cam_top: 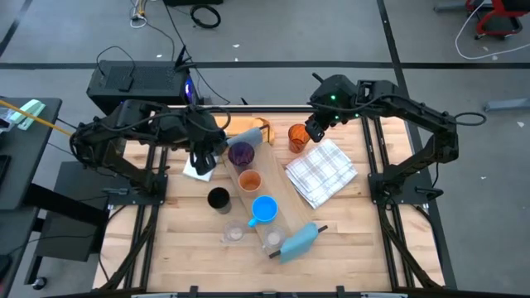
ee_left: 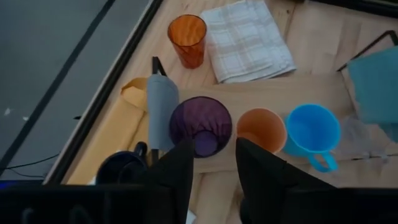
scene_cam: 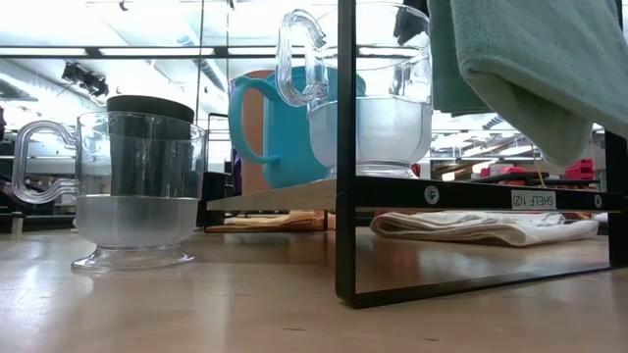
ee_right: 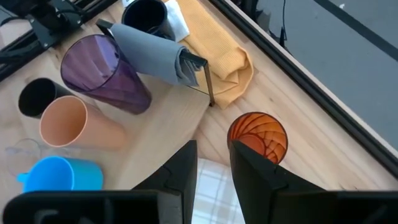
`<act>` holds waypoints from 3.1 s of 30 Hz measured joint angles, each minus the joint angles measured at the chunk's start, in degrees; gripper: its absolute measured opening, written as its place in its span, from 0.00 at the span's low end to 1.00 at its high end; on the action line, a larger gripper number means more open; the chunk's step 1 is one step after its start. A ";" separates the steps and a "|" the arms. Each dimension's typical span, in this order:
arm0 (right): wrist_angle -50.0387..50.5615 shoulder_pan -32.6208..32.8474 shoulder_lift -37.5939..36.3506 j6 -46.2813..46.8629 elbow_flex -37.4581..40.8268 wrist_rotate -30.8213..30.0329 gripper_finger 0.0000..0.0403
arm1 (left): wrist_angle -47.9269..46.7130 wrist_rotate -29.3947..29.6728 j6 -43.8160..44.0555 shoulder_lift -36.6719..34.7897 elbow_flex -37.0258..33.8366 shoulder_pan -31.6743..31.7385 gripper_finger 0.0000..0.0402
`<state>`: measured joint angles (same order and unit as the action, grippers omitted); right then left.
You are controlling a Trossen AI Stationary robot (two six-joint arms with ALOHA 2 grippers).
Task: Stack small to large cups/mugs on shelf
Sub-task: Put the black cup on the shelf
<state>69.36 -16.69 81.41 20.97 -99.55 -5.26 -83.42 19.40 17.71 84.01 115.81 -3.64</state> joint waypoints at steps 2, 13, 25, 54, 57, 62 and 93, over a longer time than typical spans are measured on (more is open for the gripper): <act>0.00 0.00 0.00 -0.42 0.00 -0.02 0.25 | 0.00 -0.19 1.33 0.00 0.00 0.00 0.32; 0.00 0.00 0.00 -4.83 0.02 -0.02 0.25 | 0.00 -0.20 4.86 0.00 0.00 0.00 0.31; -0.16 0.00 0.00 -6.16 0.02 -0.02 0.25 | -5.20 -10.85 12.43 1.34 0.07 -2.45 0.32; -0.65 2.31 0.00 -5.68 0.05 -0.02 0.25 | -0.48 -9.23 36.03 4.12 -30.05 -12.41 0.44; -0.61 2.98 0.00 -5.68 0.06 -0.02 0.25 | 1.82 -8.73 35.84 4.07 -30.05 -12.68 0.44; -0.61 4.41 0.00 -5.55 0.07 -0.02 0.25 | 2.47 -8.78 35.94 4.07 -30.05 -12.75 0.43; -0.61 9.86 0.00 -5.46 0.04 -0.93 0.25 | 8.80 -13.08 60.14 4.50 -40.09 -16.20 0.44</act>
<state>68.75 -6.83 81.41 15.51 -99.50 -6.20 -74.61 6.33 77.84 88.51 75.72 -19.84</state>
